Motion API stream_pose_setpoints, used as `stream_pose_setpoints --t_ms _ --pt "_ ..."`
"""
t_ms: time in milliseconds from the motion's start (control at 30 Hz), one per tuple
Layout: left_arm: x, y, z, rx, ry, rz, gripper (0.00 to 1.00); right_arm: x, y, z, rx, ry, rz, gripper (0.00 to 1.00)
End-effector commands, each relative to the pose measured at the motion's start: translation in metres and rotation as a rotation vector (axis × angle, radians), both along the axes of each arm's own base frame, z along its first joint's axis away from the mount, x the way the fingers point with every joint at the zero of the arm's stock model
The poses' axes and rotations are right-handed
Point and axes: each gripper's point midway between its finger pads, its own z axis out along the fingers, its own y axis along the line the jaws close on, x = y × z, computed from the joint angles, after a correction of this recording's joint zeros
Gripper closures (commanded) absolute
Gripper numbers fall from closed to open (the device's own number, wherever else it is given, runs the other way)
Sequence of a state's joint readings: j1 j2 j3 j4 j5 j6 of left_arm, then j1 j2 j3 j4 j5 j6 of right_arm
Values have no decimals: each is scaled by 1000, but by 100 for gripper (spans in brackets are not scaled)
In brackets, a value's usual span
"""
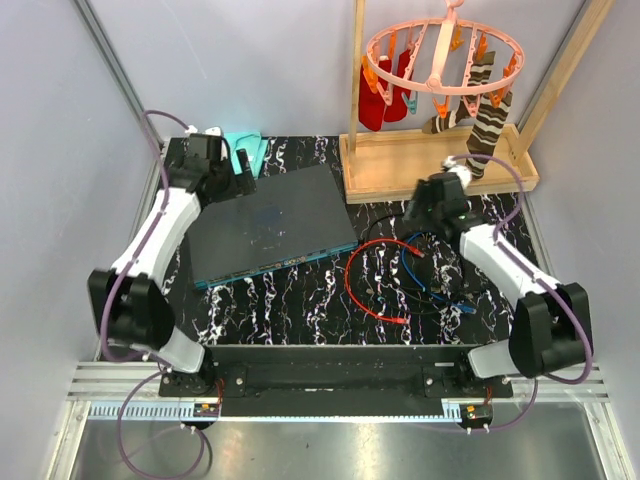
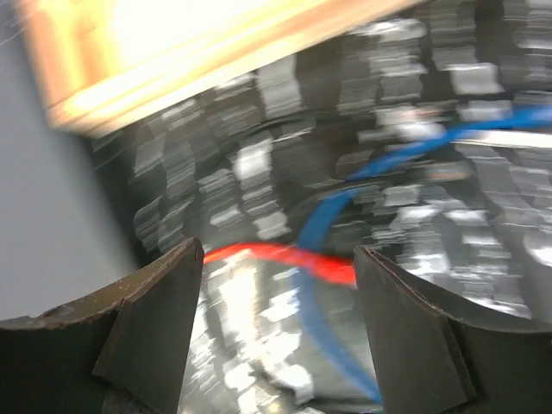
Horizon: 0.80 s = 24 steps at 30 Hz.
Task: Insert the plug into the switch port
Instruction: Insert the plug into the switch port, then pick up the plug from the center of the board.
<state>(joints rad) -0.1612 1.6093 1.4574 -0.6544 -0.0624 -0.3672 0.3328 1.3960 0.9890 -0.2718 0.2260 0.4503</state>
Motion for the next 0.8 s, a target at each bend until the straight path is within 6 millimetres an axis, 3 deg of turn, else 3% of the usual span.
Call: stream_pose_setpoints --t_ms 0,67,100,167,200,267,300,367,467,500,767 --pt "-44 -6 9 -15 -47 -49 1 10 -88 -24 -71 89 -247 20" --pt "-57 -2 8 -2 -63 -56 1 22 -107 -24 -75 100 -242 21" --pt "-67 1 8 2 -86 -56 1 28 -124 -35 -90 127 -252 20" --pt "-71 4 10 19 -128 -65 1 42 -140 -35 -158 127 -137 20" --pt "-78 9 7 35 -139 -58 1 45 -147 -50 -157 169 -90 20" --pt "-80 15 7 69 -159 -57 1 55 -153 -52 -262 168 91 20" --pt "-82 20 3 90 -160 -42 1 54 -151 -63 -269 196 169 19" --pt "-85 22 2 106 -146 -48 1 58 -158 -61 -376 203 293 16" --pt "-84 26 9 127 -158 -35 1 58 -168 -66 -395 225 386 17" --pt "-85 31 10 143 -165 -18 1 53 -166 -75 -368 257 419 18" --pt "-82 30 -1 146 -123 -15 1 47 -169 -95 -338 329 528 40"
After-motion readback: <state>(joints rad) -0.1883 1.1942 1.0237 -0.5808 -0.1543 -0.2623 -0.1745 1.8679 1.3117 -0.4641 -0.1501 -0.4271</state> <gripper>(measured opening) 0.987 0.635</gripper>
